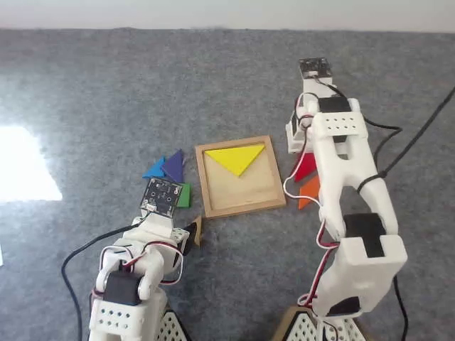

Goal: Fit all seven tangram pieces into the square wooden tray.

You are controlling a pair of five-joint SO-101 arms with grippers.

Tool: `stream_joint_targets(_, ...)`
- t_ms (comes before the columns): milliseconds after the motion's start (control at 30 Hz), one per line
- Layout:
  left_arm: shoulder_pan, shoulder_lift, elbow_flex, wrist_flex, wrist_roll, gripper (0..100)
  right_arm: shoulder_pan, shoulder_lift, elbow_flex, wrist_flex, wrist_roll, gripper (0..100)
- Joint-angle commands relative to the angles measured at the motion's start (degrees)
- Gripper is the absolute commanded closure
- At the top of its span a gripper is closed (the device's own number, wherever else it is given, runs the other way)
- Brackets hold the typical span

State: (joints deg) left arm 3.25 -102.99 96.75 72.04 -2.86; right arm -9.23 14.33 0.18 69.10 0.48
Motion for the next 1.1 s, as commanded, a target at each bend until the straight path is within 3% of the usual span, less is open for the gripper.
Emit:
stream_joint_targets(0, 0.26, -1.23, -0.31, 0.26, -0.79, 79, 0.84, -1.01, 2.11, -2.51, -0.62, 75.0)
stream_joint_targets(167, 0.26, -1.23, -0.31, 0.26, -0.79, 79, -0.75, 5.58, 0.88, -7.08, -2.20, 61.4)
stream_joint_targets(367, 0.26, -1.23, -0.31, 0.26, -0.79, 79, 0.31, 12.62, -4.92, -7.08, -5.80, 65.7)
stream_joint_targets(833, 0.26, -1.23, -0.31, 0.26, -0.79, 79, 0.31, 18.07, -9.32, -6.99, -5.54, 66.0)
stream_joint_targets(1067, 0.26, -1.23, -0.31, 0.26, -0.79, 79, 0.31, 18.15, -8.79, -6.99, -5.71, 83.1)
